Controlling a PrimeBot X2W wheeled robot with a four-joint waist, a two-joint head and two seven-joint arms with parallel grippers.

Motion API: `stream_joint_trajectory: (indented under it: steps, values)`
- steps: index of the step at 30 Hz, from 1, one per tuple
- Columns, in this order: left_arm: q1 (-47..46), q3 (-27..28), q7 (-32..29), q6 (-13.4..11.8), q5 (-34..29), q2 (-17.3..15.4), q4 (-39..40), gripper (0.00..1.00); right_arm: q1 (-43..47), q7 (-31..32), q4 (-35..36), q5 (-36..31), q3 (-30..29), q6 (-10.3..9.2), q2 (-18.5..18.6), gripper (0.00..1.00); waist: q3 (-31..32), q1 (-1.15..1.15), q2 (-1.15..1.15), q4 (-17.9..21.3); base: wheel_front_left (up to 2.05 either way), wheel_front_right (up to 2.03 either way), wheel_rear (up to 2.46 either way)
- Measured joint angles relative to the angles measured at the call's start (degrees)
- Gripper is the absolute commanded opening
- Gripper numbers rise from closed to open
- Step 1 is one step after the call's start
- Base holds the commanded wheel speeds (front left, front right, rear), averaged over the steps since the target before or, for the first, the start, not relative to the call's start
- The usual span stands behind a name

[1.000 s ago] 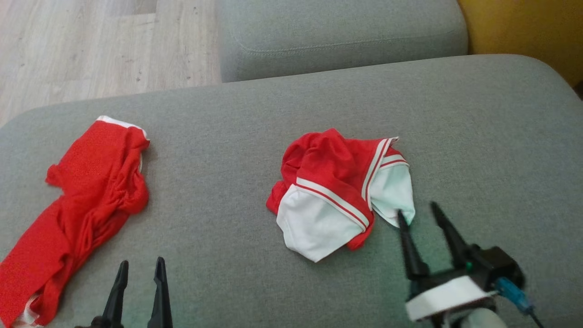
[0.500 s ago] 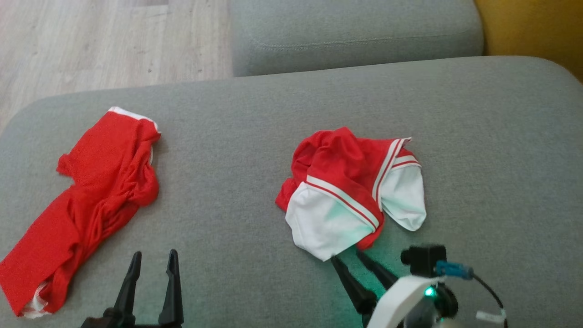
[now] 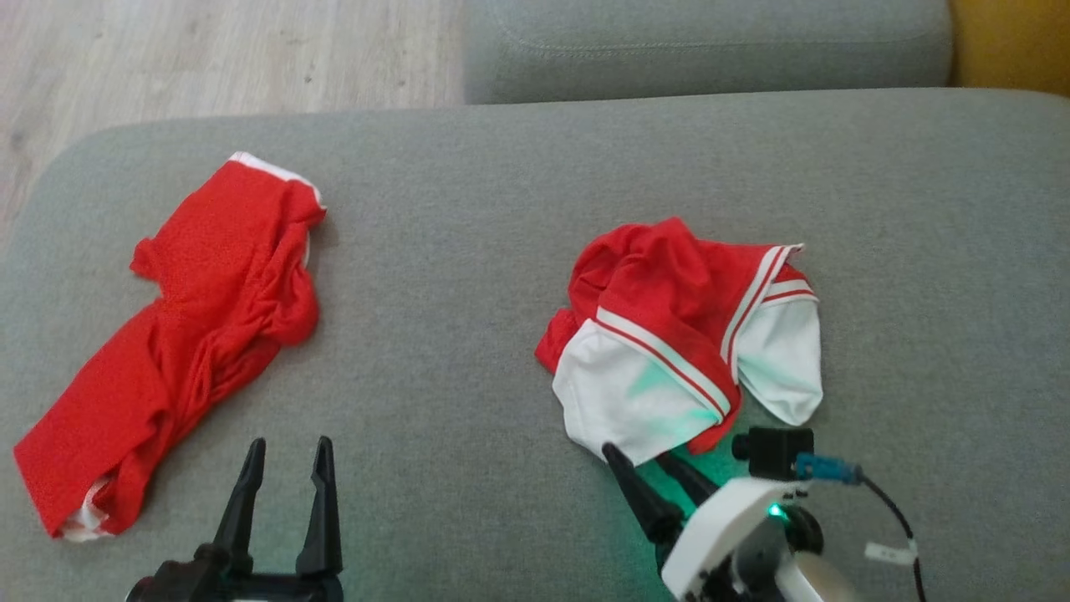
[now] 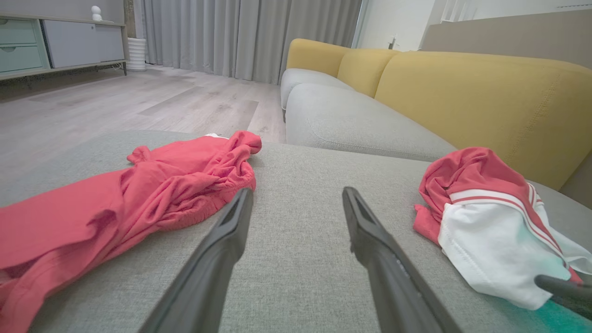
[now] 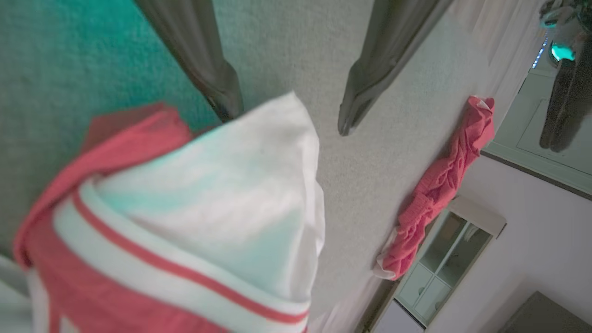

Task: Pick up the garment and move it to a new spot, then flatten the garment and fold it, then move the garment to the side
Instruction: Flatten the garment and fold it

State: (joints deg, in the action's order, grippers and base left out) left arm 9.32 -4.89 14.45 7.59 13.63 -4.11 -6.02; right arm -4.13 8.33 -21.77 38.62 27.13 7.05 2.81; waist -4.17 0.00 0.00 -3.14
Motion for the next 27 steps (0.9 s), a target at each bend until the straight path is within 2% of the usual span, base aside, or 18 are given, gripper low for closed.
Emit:
stream_joint_trajectory:
  steps: [4, 5, 6, 9, 10, 15, 21, 27]
  values:
    - [-0.52, -0.37, -0.01, 0.0, 0.0, 0.0, -0.12, 1.0, -3.18, -1.54, -1.88, 1.97, 1.23, 0.0, 0.01, 1.0, -0.89, 0.0, 0.0, -0.81, 0.0, 0.0, 0.0]
    - [-0.74, -0.41, -0.01, 0.0, 0.0, 0.0, -0.23, 1.0, -3.75, -1.69, -2.48, 2.43, 1.7, 0.0, 0.04, 0.84, -1.05, 0.0, 0.0, -0.99, 0.0, 0.0, 0.0]
    - [-0.94, -0.45, -0.01, 0.0, 0.0, 0.0, -0.29, 1.0, -4.14, -1.99, -3.0, 2.75, 2.11, 0.0, 0.04, 0.59, -1.18, 0.0, 0.0, -1.14, 0.0, 0.0, 0.0]
    - [-1.15, -0.44, 0.0, 0.0, 0.0, 0.01, -0.36, 1.0, -5.04, -2.89, -4.57, 3.35, 2.7, 0.0, 0.05, 0.05, -1.49, 0.0, 0.0, -1.42, 0.0, 0.0, 0.0]
    - [-1.15, -0.42, -0.01, 0.0, 0.0, 0.01, -0.4, 1.0, -5.27, -3.32, -5.0, 3.48, 2.88, 0.0, 0.08, 0.0, -1.53, 0.0, 0.0, -1.42, 0.0, 0.0, 0.0]
    - [-1.19, -0.29, -0.01, 0.0, 0.01, 0.05, -0.54, 1.0, -7.32, -5.71, -4.78, 3.97, 4.97, 0.0, 0.37, 0.0, -1.62, 0.0, 0.0, -1.17, 0.0, 0.0, 0.0]
    - [-1.4, 0.07, -0.01, 0.0, 0.02, 0.18, -0.68, 1.0, -11.62, -4.2, 3.24, 3.56, 10.54, 0.0, 0.66, 0.0, -1.38, 0.0, 0.0, -0.27, 0.0, 0.0, 0.0]
    - [-1.35, 1.19, 0.0, 0.0, 0.46, 0.45, -0.64, 1.0, -14.18, 0.67, 10.51, -0.3, 5.19, 0.0, 0.68, 0.0, -0.75, 0.0, 0.0, 1.03, 0.0, 0.0, 0.0]
